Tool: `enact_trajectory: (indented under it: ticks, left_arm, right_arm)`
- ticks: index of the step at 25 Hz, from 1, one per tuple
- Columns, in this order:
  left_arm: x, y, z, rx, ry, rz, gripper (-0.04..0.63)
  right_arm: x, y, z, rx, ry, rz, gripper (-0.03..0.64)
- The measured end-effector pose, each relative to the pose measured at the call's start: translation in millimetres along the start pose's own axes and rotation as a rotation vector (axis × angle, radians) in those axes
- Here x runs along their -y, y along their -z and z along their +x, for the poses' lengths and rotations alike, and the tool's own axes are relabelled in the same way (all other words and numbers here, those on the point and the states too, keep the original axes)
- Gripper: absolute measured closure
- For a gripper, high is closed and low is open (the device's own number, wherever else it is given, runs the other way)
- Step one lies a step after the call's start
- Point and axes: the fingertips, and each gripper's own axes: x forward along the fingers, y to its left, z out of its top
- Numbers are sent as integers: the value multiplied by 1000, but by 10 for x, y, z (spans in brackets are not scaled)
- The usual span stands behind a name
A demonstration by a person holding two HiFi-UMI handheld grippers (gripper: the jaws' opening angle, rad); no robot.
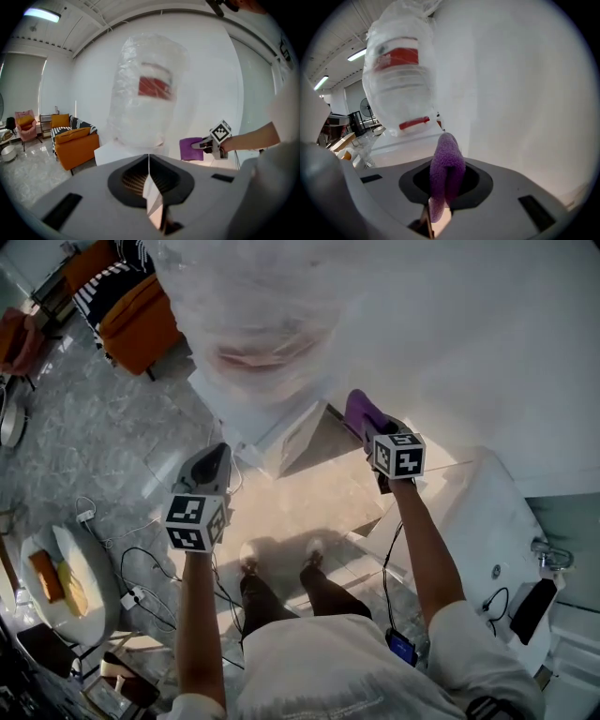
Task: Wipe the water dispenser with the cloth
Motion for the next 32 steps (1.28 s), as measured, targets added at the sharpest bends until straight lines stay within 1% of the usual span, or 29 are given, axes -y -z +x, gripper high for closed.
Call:
enact_trajectory:
  ticks: [3,6,8,10,13,17,21,25,29,32]
  left_arm:
    - [-61,117,12,-19,-22,-17,578]
    - [-143,227,8,-37,-40,-29,578]
    - [-196,291,1,-47,-46,-37,578]
    - [-220,339,-13,-57,-43,-38,577]
    - [-273,392,-46,-72,-43,-41,578]
    - [-356,481,-33,-87,-50,-39,578]
    - [-289,508,19,-95,-22,-20,578]
    - [-222,538,33,-92,1,-15,578]
    - [-171,606,3,-104,11,-26,578]
    - [-173,650,-57,-107,12,-36,578]
  right_arm:
    - [93,15,289,-11,15,30,549]
    - [215,-14,553,9,73,107,549]
    - [210,-14,708,8,84,138,549]
    - [128,-13,836,0,61,140,549]
    - [-92,-13,984,8,-8,132,549]
    - [-366,57,1058,-10,-55,71,549]
    - [-691,125,1036,-32,-109,-24,549]
    - [-992,182,927,-28,-132,-96,549]
    - [-1327,257,809,-19,-176,-165,549]
    - [-1543,295,749,-10,-200,-192,549]
